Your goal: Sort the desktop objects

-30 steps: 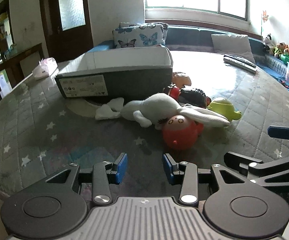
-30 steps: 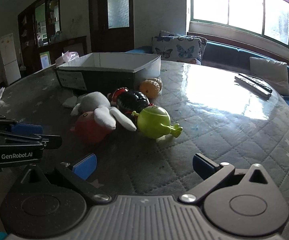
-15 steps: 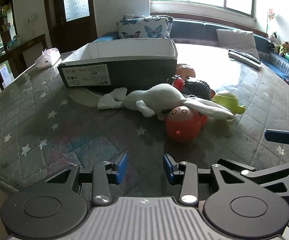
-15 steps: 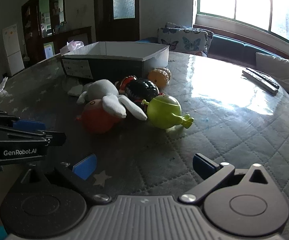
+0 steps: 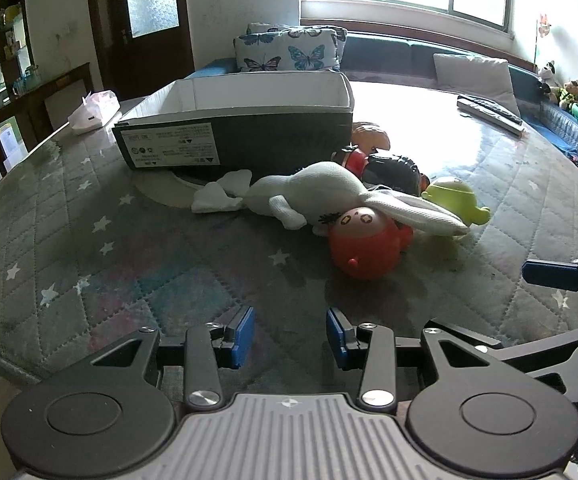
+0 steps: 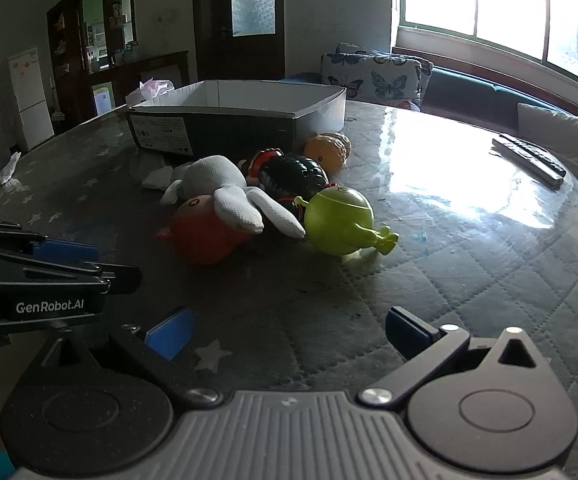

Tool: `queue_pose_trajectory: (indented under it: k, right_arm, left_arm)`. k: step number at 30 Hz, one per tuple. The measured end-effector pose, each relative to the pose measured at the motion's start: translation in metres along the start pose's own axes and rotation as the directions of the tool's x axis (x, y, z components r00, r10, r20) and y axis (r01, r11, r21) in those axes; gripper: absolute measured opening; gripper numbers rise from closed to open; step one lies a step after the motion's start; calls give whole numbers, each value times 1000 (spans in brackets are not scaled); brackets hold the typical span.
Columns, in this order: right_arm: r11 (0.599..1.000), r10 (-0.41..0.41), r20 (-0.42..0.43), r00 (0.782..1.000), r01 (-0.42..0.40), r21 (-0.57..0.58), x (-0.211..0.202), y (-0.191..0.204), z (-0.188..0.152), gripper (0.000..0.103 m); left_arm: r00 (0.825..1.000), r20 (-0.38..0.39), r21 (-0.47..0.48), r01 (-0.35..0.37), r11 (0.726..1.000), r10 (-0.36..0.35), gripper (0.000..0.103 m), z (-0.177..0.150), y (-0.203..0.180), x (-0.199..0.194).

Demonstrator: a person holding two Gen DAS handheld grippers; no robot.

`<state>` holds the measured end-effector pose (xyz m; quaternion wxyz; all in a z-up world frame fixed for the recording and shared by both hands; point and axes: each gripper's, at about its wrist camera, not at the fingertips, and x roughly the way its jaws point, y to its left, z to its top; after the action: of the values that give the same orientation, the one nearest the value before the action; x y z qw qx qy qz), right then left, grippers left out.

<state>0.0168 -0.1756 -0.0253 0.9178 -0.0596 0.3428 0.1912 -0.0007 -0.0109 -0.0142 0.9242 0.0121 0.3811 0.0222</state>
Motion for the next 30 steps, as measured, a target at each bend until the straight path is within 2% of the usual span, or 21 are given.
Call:
queue_pose_trajectory:
  k: [30]
  right_arm:
    - [1000,13,-13,1000,-13,-16,6,5,0,103]
  left_arm:
    - [1000,-10,-4,-3,1000,3,42,4,0,3]
